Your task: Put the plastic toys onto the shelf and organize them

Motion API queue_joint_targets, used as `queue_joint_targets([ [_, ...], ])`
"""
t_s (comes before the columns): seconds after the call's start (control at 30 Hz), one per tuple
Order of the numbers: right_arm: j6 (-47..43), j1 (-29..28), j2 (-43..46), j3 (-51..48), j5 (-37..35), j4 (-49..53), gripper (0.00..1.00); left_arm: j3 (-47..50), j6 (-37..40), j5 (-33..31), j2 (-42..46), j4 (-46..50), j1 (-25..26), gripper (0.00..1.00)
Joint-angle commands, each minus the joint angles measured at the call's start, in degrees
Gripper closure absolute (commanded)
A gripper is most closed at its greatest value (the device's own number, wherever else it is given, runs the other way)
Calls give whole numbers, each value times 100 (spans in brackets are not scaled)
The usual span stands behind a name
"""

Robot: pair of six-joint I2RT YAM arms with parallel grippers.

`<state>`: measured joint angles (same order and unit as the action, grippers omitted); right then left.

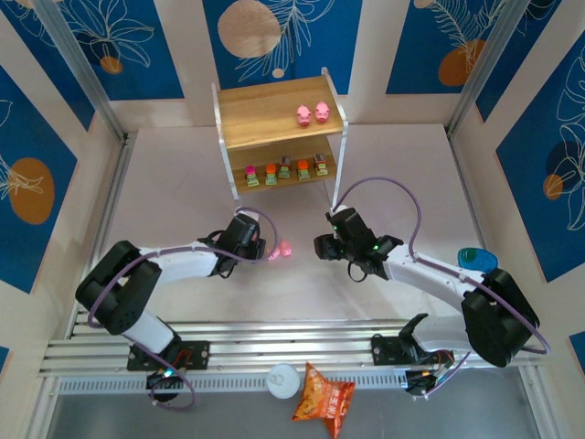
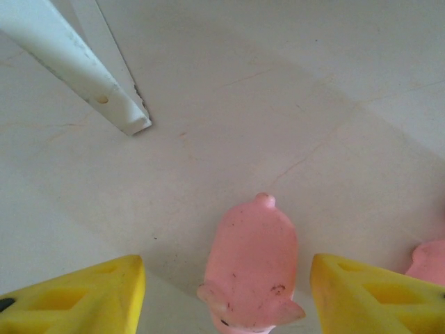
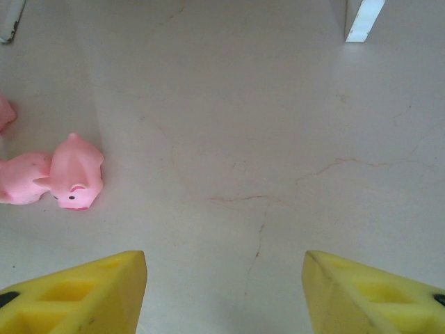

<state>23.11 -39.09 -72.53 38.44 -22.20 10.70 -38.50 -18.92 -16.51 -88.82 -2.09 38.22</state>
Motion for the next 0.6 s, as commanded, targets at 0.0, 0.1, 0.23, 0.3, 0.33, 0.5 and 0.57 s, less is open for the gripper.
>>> queue_joint_targets([
  [0.0, 66, 23, 127, -8, 86, -17, 38, -96, 46, 92, -101, 77, -62, 38],
  [0.1, 67, 22, 142, -4, 89, -13, 38, -131, 55, 121, -109, 94, -67, 38],
  [0.23, 63, 24, 155, -11, 90, -13, 38, -140, 71, 166, -152, 97, -64, 41],
  [0.3, 65, 20, 152, -3, 98, -15, 38, -140, 80, 192, -157, 86, -60, 45],
  [0.33, 68, 24, 156, -11, 97, -14, 38, -140, 81, 203, -162, 86, -72, 49],
  [0.5, 64, 22, 174, -5, 84, -6, 38, -175, 87, 237, -175, 111, -62, 52],
  [0.57, 57, 27, 182, -3, 88, -6, 39, -184, 90, 248, -180, 114, -68, 52],
])
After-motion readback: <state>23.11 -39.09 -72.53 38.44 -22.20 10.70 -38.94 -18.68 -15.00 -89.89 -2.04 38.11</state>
